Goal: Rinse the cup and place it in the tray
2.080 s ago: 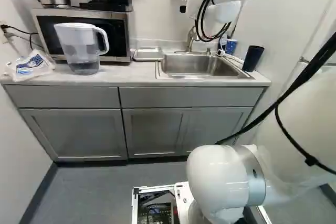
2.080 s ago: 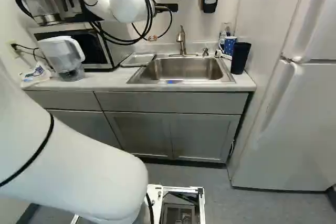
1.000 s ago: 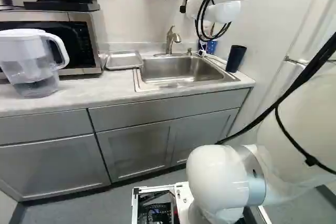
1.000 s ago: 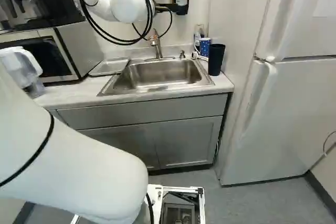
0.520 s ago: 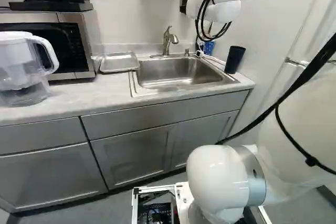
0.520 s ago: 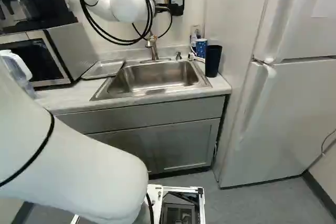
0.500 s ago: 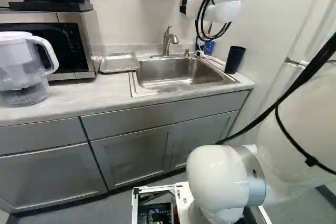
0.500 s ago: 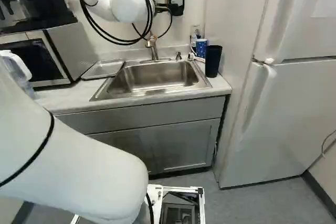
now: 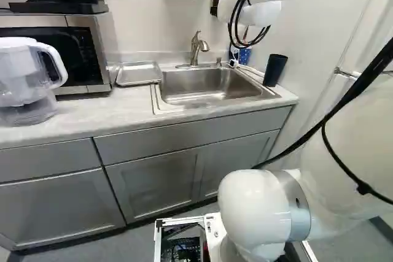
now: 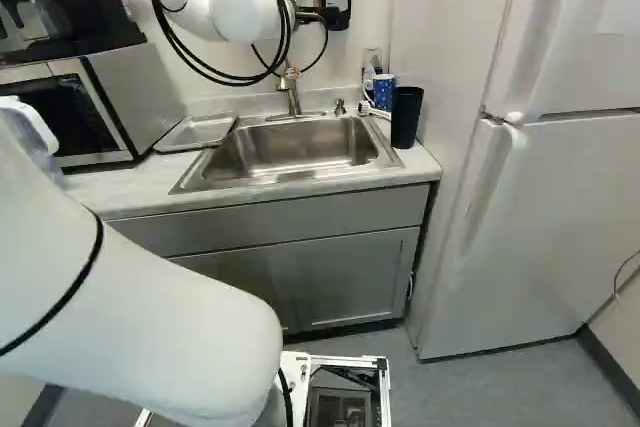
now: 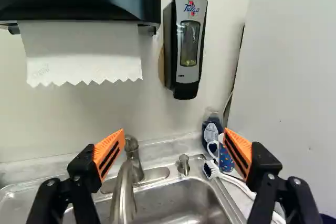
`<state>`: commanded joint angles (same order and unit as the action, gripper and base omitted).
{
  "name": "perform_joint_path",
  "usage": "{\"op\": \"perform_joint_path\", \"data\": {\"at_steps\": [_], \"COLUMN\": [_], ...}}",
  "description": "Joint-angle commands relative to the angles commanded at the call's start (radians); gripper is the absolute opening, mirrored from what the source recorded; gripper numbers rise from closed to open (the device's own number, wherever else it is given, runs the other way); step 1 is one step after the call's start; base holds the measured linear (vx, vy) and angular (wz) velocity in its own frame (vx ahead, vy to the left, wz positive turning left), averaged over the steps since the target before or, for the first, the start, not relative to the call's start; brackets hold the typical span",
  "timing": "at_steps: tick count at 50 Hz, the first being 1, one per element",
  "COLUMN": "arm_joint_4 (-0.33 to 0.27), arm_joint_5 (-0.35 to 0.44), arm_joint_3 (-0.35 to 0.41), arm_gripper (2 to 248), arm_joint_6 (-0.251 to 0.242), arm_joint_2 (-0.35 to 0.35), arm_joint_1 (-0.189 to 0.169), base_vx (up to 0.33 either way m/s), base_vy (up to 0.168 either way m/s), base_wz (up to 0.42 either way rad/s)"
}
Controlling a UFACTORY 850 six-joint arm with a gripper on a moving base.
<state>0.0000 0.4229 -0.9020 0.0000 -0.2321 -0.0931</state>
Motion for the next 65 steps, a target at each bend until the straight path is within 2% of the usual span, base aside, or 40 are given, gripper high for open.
{"op": "perform_joint_path", "data": {"at_steps": [23, 65], "arm_joint_4": [0.000, 0.003], "arm_joint_5": [-0.025, -0.179], "arm_joint_3": [-0.012, -0.071], "arm_gripper": [247, 247], "arm_joint_6": [0.000, 0.000], "arm_joint_2": [0.014, 0.079], "arm_joint_1": [0.001, 0.011], "base_vx": [0.000, 0.000], "base_vy": [0.000, 0.000], "base_wz": [0.000, 0.000]}}
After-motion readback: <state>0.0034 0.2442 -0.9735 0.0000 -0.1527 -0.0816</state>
